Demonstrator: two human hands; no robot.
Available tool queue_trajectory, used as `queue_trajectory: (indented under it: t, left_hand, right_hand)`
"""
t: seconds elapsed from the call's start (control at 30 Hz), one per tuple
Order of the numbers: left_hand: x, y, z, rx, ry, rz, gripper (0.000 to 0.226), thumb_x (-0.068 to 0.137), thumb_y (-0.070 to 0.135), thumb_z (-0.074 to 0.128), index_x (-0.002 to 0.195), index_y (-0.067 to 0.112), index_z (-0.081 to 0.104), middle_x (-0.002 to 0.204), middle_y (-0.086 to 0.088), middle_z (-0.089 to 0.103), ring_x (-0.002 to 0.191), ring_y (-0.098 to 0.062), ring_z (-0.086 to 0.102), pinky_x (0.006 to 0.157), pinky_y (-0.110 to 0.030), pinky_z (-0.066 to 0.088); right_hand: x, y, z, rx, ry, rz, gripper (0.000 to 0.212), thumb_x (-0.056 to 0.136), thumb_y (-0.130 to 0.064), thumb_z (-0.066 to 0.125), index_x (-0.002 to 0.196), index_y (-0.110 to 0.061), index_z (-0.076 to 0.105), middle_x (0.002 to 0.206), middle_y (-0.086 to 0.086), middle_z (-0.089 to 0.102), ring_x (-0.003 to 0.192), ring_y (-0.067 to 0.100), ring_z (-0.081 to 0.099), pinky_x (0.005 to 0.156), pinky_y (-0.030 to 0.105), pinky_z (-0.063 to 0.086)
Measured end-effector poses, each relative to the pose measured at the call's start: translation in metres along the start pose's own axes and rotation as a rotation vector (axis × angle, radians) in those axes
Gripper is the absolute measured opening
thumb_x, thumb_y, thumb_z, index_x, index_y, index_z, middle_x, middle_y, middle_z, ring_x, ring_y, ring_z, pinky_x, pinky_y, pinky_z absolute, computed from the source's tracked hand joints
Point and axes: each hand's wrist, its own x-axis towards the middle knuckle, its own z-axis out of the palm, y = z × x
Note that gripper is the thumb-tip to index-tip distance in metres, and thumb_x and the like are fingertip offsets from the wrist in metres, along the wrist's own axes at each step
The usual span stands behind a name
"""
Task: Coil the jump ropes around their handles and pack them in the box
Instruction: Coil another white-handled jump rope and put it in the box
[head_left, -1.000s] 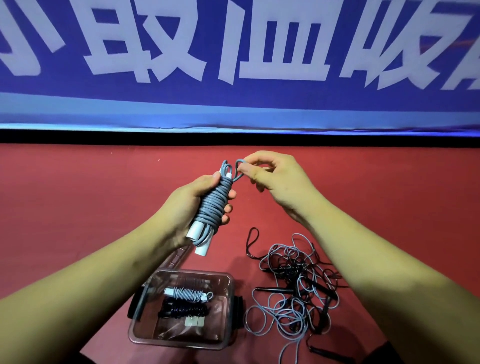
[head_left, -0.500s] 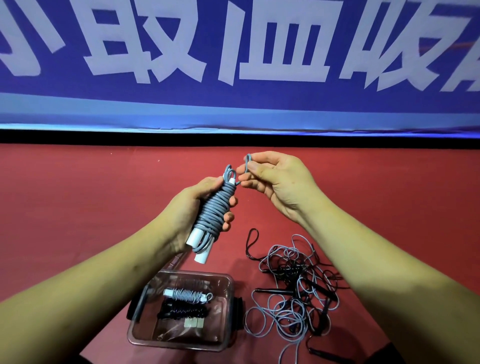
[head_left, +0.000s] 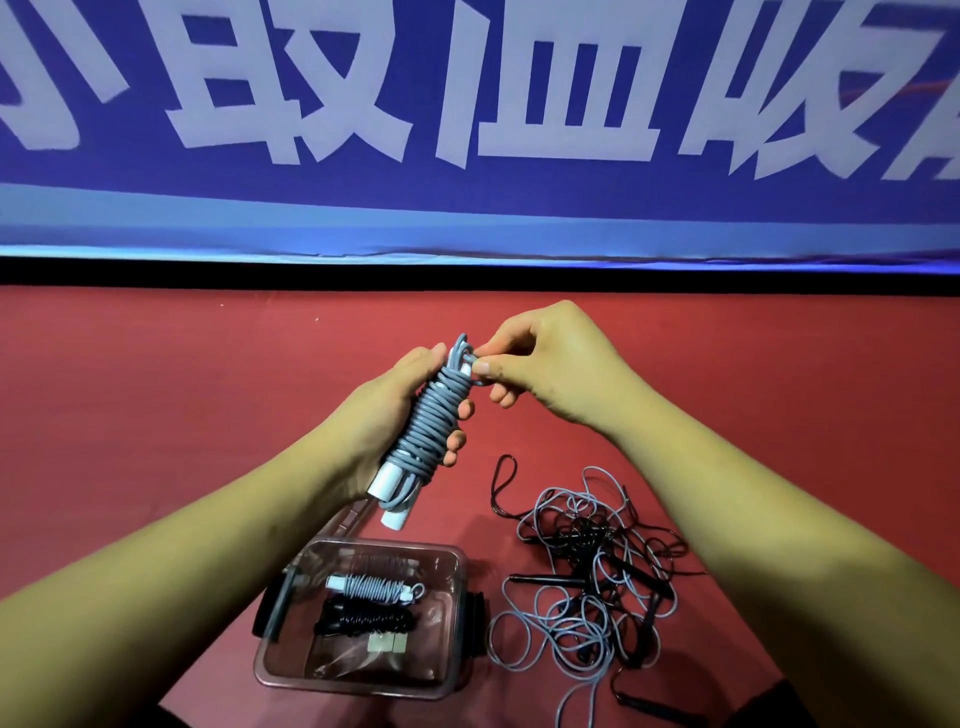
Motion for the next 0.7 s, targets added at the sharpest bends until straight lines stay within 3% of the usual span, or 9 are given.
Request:
queue_trajectory:
  t: [0.1,0.23,0.3,0.37,0.43,0.5,0.57,0.7]
  left_hand:
    - [0.001,0.003,-0.001,0.071,0.001,-0.007,0.017,0.099,0.036,0.05,0.096,0.02,0.044,0.072,-0.015,0.055,0.049,-0.026,0.052,0.045,-0.03,0.048]
    - [0.001,0.008,0.001,0.105,-0.035,-0.006,0.014,0.099,0.033,0.05,0.096,0.02,0.044,0.071,-0.015,0.054,0.05,-0.025,0.051,0.045,-0.03,0.047]
    - [0.0,0.009,0.001,0.106,-0.049,-0.02,0.016,0.099,0.033,0.049,0.093,0.018,0.044,0.071,-0.015,0.054,0.051,-0.024,0.051,0.046,-0.029,0.047]
    - [-0.001,0.01,0.002,0.113,-0.054,-0.039,0.017,0.098,0.033,0.05,0.089,0.02,0.044,0.072,-0.015,0.053,0.05,-0.024,0.051,0.045,-0.029,0.048]
    - [-0.002,0.012,0.001,0.134,-0.054,-0.054,0.016,0.098,0.034,0.05,0.096,0.02,0.044,0.072,-0.014,0.053,0.049,-0.024,0.05,0.044,-0.028,0.048]
    - [-0.003,0.013,0.001,0.13,-0.068,-0.081,0.013,0.098,0.034,0.049,0.1,0.023,0.044,0.072,-0.014,0.052,0.048,-0.023,0.05,0.043,-0.028,0.047]
    - [-0.005,0.015,-0.002,0.111,-0.094,-0.116,0.014,0.098,0.034,0.05,0.097,0.021,0.045,0.072,-0.014,0.052,0.048,-0.023,0.049,0.043,-0.028,0.047]
    - [-0.007,0.018,-0.009,0.107,-0.12,-0.124,0.017,0.095,0.033,0.055,0.089,0.021,0.044,0.072,-0.015,0.053,0.05,-0.024,0.05,0.045,-0.029,0.047]
  right_hand:
    - [-0.004,-0.002,0.003,-0.113,0.032,0.0,0.003,0.085,-0.006,0.072,0.083,-0.009,0.072,0.07,0.01,0.072,0.054,0.011,0.066,0.055,0.022,0.053]
    - [-0.005,-0.001,0.011,-0.305,0.162,-0.089,0.008,0.081,-0.011,0.073,0.08,-0.015,0.067,0.067,-0.002,0.067,0.06,0.01,0.066,0.061,0.024,0.051]
    - [-0.005,0.002,0.012,-0.327,0.184,-0.114,0.008,0.083,-0.011,0.071,0.083,-0.017,0.065,0.065,-0.007,0.063,0.059,0.002,0.061,0.061,0.023,0.048]
    - [-0.006,0.004,0.013,-0.314,0.181,-0.154,0.013,0.085,-0.009,0.067,0.094,-0.017,0.067,0.068,-0.008,0.063,0.059,-0.001,0.058,0.062,0.019,0.045]
    - [-0.007,0.007,0.015,-0.36,0.157,-0.24,0.03,0.089,-0.007,0.063,0.117,-0.017,0.067,0.079,-0.006,0.063,0.068,0.004,0.057,0.071,0.016,0.044]
    - [-0.006,0.009,0.016,-0.436,0.133,-0.32,0.034,0.091,-0.008,0.061,0.124,-0.016,0.066,0.088,-0.002,0.062,0.082,0.013,0.057,0.08,0.023,0.044]
    - [-0.004,0.012,0.016,-0.464,0.125,-0.336,0.028,0.092,-0.01,0.059,0.119,-0.013,0.067,0.094,0.002,0.064,0.088,0.019,0.06,0.084,0.03,0.047]
    - [-0.006,0.014,0.025,-0.403,0.154,-0.346,0.016,0.091,-0.008,0.059,0.106,-0.009,0.066,0.093,0.0,0.065,0.085,0.017,0.061,0.081,0.035,0.051]
